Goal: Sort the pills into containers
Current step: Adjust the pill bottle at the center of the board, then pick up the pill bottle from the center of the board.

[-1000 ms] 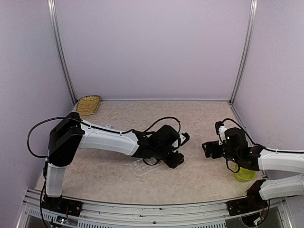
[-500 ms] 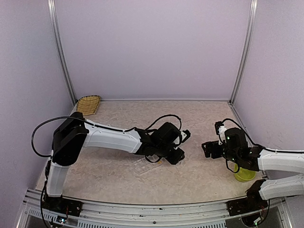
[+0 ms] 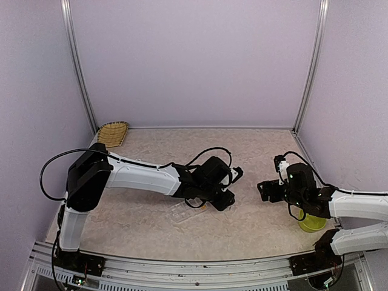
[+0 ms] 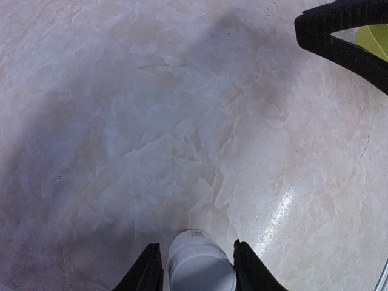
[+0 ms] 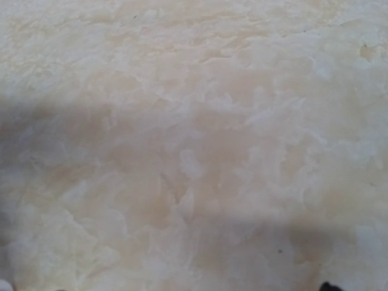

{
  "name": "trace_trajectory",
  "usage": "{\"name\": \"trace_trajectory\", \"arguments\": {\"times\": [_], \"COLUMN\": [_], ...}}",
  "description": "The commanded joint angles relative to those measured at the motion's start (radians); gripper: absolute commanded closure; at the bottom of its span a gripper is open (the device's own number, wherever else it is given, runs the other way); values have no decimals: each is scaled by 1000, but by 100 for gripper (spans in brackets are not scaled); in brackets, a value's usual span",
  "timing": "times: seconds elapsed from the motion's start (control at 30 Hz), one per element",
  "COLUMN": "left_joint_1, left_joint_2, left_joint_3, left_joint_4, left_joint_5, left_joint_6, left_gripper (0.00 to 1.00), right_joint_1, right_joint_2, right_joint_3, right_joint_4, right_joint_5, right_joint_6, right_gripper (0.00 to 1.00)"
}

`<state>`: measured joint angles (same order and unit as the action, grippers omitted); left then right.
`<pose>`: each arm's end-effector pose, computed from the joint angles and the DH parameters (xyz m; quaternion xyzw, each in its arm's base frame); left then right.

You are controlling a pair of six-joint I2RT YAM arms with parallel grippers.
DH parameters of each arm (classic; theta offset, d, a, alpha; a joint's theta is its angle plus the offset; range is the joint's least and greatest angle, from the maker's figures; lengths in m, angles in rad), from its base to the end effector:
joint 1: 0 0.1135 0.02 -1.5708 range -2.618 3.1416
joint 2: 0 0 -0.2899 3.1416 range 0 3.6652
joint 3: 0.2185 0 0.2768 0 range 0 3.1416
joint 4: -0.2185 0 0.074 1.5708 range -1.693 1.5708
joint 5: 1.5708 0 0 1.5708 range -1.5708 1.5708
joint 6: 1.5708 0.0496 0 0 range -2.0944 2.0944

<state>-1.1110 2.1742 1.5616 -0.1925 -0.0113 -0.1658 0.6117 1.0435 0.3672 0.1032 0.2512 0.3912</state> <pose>0.2338 -0.4709 0.1568 0.4204 0.8269 -0.2184 0.3031 0.1913 0.1191 0.1755 -0.0363 0.8725 0.1317 0.4691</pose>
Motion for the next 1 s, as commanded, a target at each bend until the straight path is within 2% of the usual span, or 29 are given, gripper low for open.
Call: {"name": "trace_trajectory", "arguments": {"times": [0.0, 0.17, 0.4, 0.5, 0.73, 0.97], "left_joint_1": [4, 4, 5, 9, 22, 15], "left_joint_2": [-29, -37, -102, -171, -381, -539], "left_joint_3": [-13, -16, -23, -61, -211, -328], "left_joint_4": [-17, -21, -19, 21, 168, 330], "left_joint_5": [5, 5, -3, 4, 87, 270], "left_joint_6": [-3, -4, -4, -1, 3, 2], "left_gripper": [66, 83, 88, 88, 91, 91], "right_joint_1": [-10, -10, -10, -10, -10, -9], "right_joint_2": [12, 15, -12, -69, -237, -232], "right_joint_3": [-10, -10, -15, -37, -117, -157], "right_joint_4": [20, 21, 41, 98, 337, 598], "right_joint_5": [2, 0, -63, -193, -626, -914], "right_joint_6": [1, -2, -30, -62, -83, -15], "right_gripper": [12, 12, 12, 12, 12, 8]}}
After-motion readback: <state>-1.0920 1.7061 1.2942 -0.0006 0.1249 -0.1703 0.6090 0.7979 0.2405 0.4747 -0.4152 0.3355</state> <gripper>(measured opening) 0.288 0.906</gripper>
